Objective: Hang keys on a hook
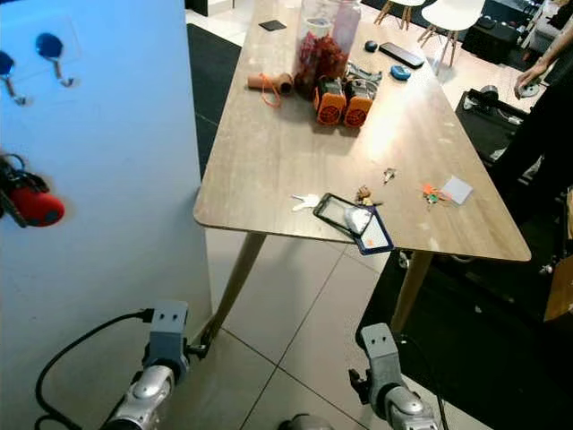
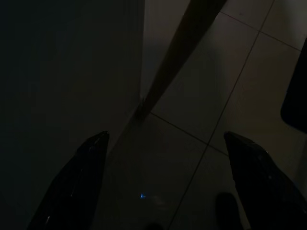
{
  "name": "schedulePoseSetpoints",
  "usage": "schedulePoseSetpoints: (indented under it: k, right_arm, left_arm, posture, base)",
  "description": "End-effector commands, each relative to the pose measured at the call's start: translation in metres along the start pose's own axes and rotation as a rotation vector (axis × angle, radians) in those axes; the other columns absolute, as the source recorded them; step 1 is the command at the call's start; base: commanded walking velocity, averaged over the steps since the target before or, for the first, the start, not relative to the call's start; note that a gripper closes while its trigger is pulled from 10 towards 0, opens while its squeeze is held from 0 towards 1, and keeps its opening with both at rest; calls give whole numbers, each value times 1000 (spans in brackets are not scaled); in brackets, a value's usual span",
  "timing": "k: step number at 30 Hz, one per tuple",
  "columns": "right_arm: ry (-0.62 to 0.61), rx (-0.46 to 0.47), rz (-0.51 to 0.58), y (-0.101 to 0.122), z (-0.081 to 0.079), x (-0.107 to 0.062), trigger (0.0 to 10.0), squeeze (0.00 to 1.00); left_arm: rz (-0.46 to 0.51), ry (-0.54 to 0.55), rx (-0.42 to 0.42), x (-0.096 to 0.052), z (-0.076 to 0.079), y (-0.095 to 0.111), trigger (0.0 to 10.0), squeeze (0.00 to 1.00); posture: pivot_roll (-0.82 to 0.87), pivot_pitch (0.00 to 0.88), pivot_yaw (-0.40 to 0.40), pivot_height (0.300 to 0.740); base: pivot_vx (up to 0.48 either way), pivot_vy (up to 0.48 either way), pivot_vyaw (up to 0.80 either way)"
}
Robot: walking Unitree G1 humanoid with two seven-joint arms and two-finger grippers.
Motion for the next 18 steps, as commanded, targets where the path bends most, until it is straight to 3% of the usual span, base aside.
schedulePoseSetpoints:
  k: [1,9,18]
  right_arm:
    - [-10,8,-22,-9,0,-3,10000,0]
    - [-86,163,-37,-23,-12,-6,10000,0]
    - [-96,179,-36,-24,-14,-6,10000,0]
  left_arm:
    - [-20,-33,7,-1,10,-6,10000,0]
    - [-25,-87,77,6,3,9,10000,0]
    - [-23,-124,74,7,9,12,10000,0]
  posture:
    - [58,70,-134,740]
    - [75,75,-27,740]
    - [69,74,-29,740]
  base:
    - [0,0,0]
    - [0,0,0]
    - [0,0,0]
Point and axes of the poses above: a point about 5 cm out from each wrist's last joint towards the gripper, its own x axis pointing out of the wrist towards the gripper, its own y axis along the axis of the wrist's last joint, z = x × y, the point moved 3 cm from there along x, pointing out of the wrist towards the gripper, and after that the axes turned 10 degrees about -x, right-handed, at the moved point
